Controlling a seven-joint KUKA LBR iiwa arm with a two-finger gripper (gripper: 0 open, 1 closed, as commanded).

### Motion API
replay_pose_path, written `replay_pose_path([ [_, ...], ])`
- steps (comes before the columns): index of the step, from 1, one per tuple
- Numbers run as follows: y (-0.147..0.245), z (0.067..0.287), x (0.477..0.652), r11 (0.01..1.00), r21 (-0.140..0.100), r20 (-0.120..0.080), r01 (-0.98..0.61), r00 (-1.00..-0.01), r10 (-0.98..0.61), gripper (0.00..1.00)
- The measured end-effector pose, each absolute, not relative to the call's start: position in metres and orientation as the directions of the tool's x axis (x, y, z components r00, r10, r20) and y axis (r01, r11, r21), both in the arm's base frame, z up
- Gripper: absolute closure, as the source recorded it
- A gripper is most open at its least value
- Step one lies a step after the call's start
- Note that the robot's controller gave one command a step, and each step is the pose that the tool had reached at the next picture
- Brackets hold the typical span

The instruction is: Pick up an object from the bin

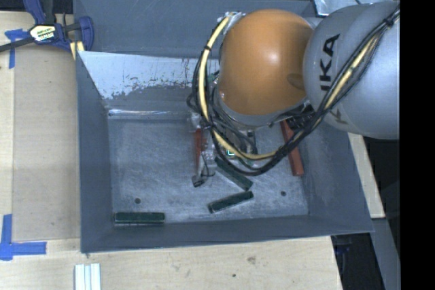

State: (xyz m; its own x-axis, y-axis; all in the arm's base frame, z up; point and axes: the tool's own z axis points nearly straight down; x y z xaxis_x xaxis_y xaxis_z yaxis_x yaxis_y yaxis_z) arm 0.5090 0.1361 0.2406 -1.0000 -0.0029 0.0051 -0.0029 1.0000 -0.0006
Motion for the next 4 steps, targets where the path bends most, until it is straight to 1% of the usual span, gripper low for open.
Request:
replay_pose_path([
  [1, 0.04, 0.151, 0.534, 0.941, -0.002, 0.003, -0.337, -0.941, -0.337, 0.0],
  [2, -0.023, 0.067, 0.584, 0.935, -0.003, -0.002, -0.355, -0.935, -0.355, 0.0],
  [3, -0.018, 0.072, 0.585, 0.934, -0.001, -0.007, -0.357, -0.934, -0.357, 1.0],
  [4, -0.006, 0.213, 0.57, 0.926, -0.004, -0.012, -0.378, -0.926, -0.378, 1.0],
])
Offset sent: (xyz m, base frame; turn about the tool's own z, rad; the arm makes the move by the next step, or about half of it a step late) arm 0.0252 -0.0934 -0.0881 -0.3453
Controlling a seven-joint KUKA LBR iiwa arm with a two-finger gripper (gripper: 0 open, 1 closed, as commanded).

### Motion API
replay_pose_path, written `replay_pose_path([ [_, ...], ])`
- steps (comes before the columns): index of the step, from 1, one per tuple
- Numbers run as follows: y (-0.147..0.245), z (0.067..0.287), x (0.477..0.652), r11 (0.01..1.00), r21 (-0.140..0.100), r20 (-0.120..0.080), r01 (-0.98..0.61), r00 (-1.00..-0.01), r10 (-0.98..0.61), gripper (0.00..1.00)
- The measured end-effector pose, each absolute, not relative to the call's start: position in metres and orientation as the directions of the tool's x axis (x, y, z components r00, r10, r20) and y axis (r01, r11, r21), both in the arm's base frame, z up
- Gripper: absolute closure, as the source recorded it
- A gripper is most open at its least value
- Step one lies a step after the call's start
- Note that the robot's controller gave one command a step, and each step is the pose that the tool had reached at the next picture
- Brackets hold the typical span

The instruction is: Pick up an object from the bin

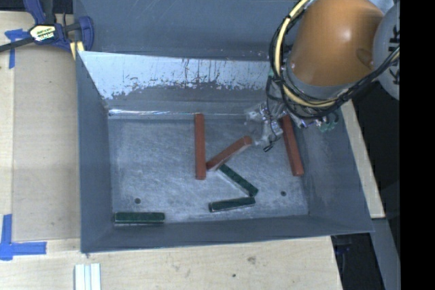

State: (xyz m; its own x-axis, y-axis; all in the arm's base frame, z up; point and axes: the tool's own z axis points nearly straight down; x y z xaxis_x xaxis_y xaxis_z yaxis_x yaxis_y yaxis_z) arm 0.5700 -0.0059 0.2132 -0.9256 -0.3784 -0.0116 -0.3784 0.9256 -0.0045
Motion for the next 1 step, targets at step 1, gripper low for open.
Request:
replay_pose_path([
  [1, 0.0786, 0.1683, 0.5406, 0.893, 0.005, 0.0, -0.45, -0.893, -0.45, 1.0],
])
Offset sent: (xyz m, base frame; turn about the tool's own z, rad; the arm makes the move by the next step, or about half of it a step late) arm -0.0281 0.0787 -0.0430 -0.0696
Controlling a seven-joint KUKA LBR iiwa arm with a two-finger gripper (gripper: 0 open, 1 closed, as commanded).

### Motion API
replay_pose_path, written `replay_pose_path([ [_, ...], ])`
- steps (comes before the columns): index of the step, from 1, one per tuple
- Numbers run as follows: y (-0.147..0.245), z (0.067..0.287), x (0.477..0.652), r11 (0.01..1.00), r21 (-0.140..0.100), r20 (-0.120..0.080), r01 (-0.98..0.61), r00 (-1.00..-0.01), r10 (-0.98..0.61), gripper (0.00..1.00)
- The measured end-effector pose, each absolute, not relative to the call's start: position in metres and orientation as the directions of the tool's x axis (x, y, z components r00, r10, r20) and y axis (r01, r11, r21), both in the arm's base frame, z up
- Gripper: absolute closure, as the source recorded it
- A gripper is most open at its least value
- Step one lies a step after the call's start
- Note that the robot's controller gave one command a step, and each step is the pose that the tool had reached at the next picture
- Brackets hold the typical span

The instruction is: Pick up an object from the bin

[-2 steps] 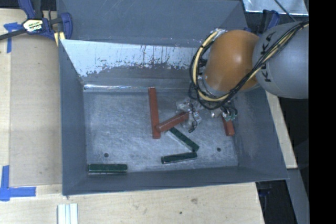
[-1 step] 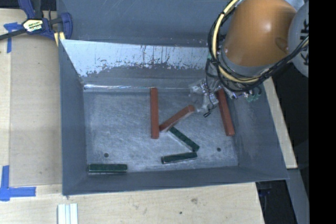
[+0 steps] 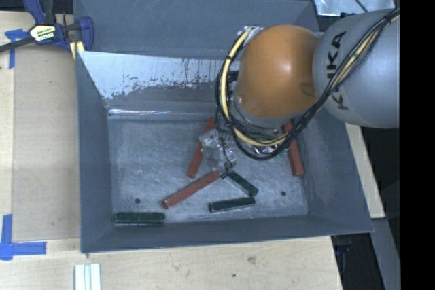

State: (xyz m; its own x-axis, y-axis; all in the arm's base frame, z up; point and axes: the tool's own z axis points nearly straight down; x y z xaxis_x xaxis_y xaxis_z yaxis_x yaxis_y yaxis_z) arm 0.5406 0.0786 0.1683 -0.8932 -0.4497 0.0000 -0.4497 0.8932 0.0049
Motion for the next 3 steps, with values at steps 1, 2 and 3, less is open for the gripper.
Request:
replay_pose_path([
  [1, 0.073, 0.17, 0.543, 0.898, 0.0, -0.003, -0.44, -0.898, -0.44, 0.0],
  [2, 0.062, 0.066, 0.594, 0.941, 0.0, -0.002, -0.337, -0.941, -0.337, 0.0],
  [3, 0.063, 0.072, 0.596, 0.942, 0.0, -0.01, -0.337, -0.942, -0.337, 1.0],
])
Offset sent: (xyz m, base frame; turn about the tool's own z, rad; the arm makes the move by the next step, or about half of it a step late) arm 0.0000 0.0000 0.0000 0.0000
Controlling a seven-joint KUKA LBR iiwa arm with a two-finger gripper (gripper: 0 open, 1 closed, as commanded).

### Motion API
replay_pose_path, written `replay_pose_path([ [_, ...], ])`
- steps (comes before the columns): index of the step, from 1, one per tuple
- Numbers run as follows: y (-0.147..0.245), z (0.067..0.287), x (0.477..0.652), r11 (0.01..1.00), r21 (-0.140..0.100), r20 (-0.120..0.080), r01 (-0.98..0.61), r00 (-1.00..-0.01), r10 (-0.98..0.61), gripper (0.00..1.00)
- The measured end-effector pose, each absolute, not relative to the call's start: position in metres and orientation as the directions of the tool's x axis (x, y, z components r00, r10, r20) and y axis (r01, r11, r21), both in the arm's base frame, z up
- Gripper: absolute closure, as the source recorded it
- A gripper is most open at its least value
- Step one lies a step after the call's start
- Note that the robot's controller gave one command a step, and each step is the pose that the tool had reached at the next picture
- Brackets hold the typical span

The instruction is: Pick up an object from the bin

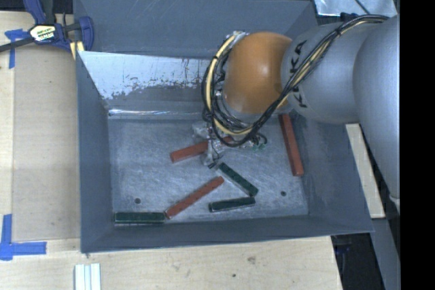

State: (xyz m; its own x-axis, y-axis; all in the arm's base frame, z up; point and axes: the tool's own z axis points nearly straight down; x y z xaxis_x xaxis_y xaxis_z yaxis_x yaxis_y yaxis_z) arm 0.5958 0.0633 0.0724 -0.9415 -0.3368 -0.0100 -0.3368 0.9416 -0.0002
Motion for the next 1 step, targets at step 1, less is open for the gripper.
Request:
replay_pose_path([
  [1, 0.0715, 0.2469, 0.6172, 0.943, -0.003, -0.013, -0.334, -0.942, -0.334, 1.0],
])
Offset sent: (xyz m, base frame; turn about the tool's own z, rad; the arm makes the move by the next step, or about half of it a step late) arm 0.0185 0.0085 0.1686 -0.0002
